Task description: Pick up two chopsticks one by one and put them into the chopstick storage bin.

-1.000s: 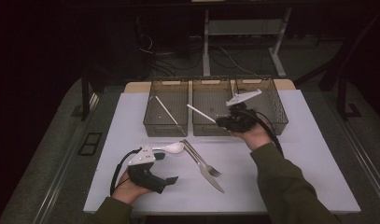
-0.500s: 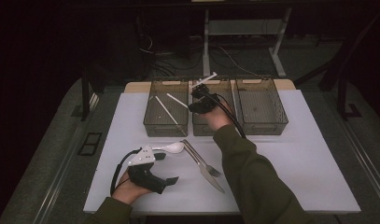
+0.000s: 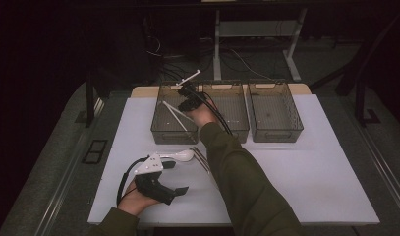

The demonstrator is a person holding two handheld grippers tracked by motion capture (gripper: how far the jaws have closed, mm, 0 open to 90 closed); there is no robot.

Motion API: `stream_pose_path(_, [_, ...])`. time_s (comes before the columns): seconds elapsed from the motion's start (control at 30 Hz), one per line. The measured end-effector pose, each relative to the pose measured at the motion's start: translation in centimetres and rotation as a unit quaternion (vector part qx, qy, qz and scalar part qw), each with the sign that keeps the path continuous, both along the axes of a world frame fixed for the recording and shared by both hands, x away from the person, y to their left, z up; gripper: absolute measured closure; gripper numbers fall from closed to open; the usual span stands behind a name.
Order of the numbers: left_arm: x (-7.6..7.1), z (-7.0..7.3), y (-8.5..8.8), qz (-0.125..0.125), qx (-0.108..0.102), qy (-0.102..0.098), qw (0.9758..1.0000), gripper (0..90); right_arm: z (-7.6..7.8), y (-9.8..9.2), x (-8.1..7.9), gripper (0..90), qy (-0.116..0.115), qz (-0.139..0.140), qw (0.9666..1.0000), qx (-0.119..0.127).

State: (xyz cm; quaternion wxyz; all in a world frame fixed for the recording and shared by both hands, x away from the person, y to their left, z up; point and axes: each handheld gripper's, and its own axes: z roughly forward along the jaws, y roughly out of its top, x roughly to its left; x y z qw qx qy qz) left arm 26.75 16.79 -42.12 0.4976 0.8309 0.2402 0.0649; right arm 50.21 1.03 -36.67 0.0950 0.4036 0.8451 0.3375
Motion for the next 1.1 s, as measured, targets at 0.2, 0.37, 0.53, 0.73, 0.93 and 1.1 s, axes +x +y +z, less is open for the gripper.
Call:
stream_pose_path(0.2, [0.1, 0.0, 0.0, 0.001, 0.001, 0.0, 1.0, 2.5, 0.9, -1.1, -0.7, 66.2, -0.015, 0.021, 0.9993, 0.026])
stream_pose_path(0.37, [0.1, -0.1, 0.0, 0.002, 0.005, 0.0, 1.0, 2.5, 1.6, -3.0, -2.3, 54.6, -0.023, 0.049, 0.9971, 0.054])
stream_pose_path(0.53, [0.1, -0.2, 0.0, 0.002, 0.01, 0.0, 0.9999, 2.5, 1.5, -5.8, -4.7, 44.9, -0.037, 0.084, 0.9926, 0.079])
stream_pose_path(0.73, [0.1, -0.3, -0.2, 0.001, 0.018, 0.001, 0.9998, 2.6, 0.7, -10.0, -7.9, 38.9, -0.051, 0.096, 0.9894, 0.097])
stream_pose_path(0.93, [0.3, -0.4, -0.2, 0.006, 0.018, 0.005, 0.9998, 2.5, 0.1, -13.8, -10.7, 36.0, -0.055, 0.095, 0.9873, 0.115])
stream_pose_path(1.1, [0.3, -0.4, -0.1, 0.008, 0.02, 0.006, 0.9998, 2.5, -0.4, -17.1, -13.1, 34.4, -0.059, 0.099, 0.9841, 0.135])
